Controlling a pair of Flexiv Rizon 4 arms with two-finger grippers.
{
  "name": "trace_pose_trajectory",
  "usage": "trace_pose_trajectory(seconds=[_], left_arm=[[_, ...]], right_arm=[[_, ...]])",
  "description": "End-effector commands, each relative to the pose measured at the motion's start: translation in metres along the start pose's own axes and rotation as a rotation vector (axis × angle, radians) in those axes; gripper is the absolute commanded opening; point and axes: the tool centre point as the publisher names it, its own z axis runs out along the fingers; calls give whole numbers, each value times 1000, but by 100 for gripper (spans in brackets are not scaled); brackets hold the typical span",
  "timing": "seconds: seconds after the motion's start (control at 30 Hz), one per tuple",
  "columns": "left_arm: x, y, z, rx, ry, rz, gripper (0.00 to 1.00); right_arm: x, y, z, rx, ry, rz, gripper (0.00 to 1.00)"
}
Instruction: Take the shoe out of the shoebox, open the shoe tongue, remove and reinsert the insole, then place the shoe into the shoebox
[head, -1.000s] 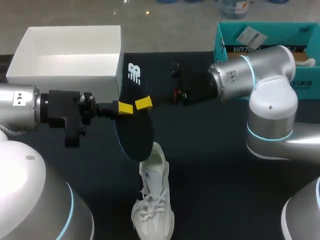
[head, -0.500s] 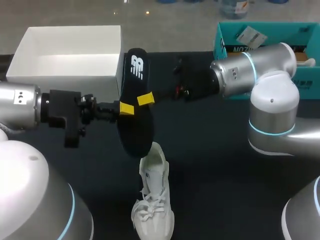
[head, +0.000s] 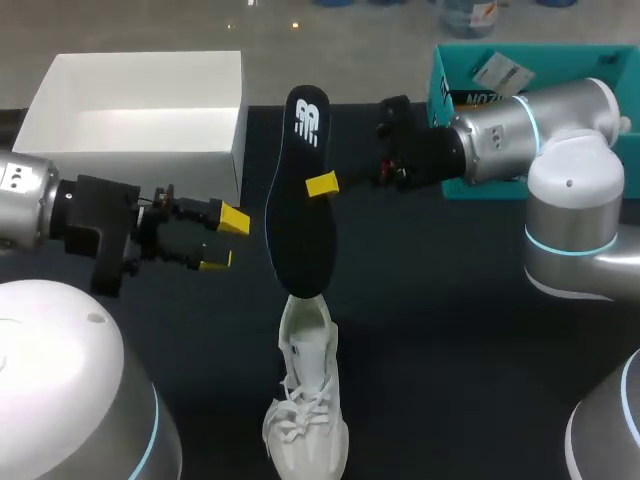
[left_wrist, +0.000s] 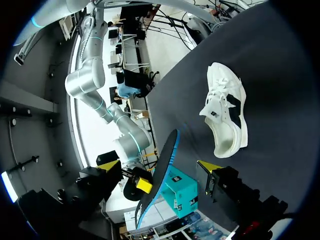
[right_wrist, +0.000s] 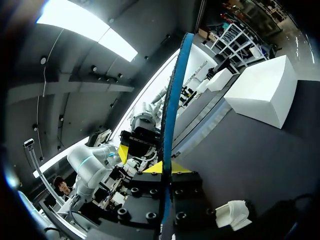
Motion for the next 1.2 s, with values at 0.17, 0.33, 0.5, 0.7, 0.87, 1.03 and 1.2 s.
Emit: trace_pose_trajectory(seconds=[0.17,0.33,0.5,0.7,0.87,1.03,1.2], left_arm=[[5,2,-11,-16,-12,-2,100],[4,3,-8,-10,-9,5,100],[1,1,-4,22,10,-2,100],[0,1,-4,24,12,-2,100],[0,1,-4,24,12,-2,100],[0,1,-4,24,12,-2,100],[0,1,-4,24,12,-2,100]], right_arm=[[2,-3,1,11,-2,7,0],[2,-5,2,7,1,11,0],[5,-4,3,4,0,2,0],[7,-3,3,-6,-1,-12,0],[8,-3,3,-14,0,-2,0],[8,-3,3,-14,0,-2,0],[8,-3,3,-14,0,-2,0]])
